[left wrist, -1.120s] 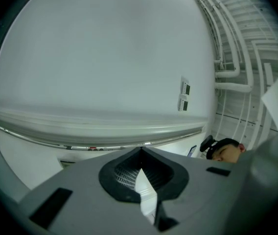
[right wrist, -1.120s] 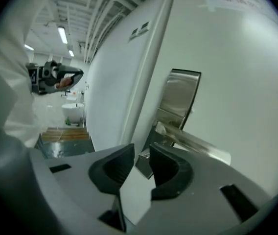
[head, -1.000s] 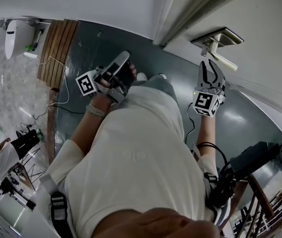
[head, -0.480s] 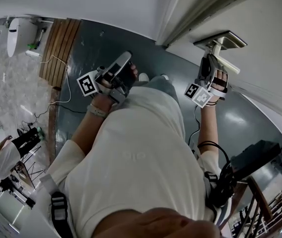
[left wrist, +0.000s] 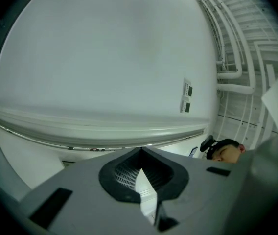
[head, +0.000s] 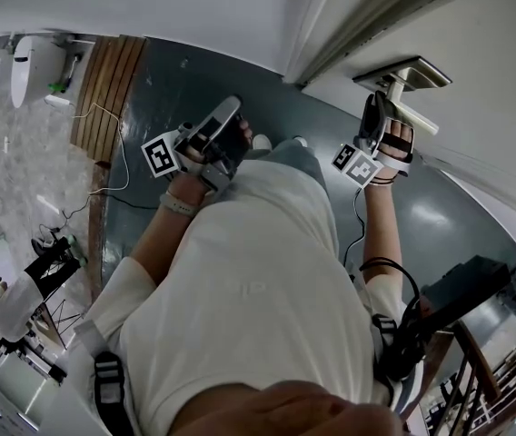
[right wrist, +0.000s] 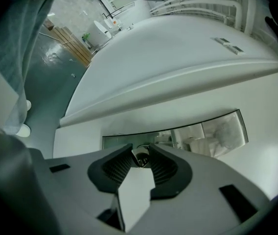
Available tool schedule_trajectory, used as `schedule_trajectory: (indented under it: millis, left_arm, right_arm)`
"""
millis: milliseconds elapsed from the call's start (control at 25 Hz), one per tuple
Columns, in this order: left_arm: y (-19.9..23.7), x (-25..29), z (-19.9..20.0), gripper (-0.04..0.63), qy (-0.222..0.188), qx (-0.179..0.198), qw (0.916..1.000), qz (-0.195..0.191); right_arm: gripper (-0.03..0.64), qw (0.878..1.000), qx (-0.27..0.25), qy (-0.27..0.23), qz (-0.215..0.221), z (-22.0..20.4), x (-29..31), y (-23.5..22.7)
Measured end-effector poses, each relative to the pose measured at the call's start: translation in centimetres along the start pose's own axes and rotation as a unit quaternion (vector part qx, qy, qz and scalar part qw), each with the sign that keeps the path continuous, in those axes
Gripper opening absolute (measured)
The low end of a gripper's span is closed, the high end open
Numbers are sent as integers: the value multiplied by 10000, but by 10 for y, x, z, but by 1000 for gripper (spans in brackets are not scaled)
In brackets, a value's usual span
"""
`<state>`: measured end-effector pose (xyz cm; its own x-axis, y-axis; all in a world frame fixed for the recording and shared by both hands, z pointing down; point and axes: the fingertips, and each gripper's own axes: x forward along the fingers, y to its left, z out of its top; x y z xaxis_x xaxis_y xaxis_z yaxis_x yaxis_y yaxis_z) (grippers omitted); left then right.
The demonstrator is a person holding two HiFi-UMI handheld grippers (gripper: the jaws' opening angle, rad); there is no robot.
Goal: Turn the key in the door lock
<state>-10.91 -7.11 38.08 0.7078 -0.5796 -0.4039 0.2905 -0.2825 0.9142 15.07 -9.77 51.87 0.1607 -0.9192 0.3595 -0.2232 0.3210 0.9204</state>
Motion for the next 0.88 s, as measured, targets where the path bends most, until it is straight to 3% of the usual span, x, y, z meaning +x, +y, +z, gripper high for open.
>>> schedule_trajectory:
  millis: [240,480,680,880]
  left_arm:
    - [-2,-3,5,9,-97,0,9999,-25]
    - [-3,-2,6,9,-97,-9,10000,-23]
    - [-2,-1,6,9,-80,-29,10000,-21]
    - [-1,-1,6,9,-75,-50,10000,-18]
  right_arm:
    - [101,9997,220,-93,-74,-2,-1,-2]
    - [101,9934,1128,-215,-25,-2,-3,-8]
    - [100,9778,2073,-305,34,-3,-2,-12]
    - [100,9499,3090,-437,165,-6,-2,-15]
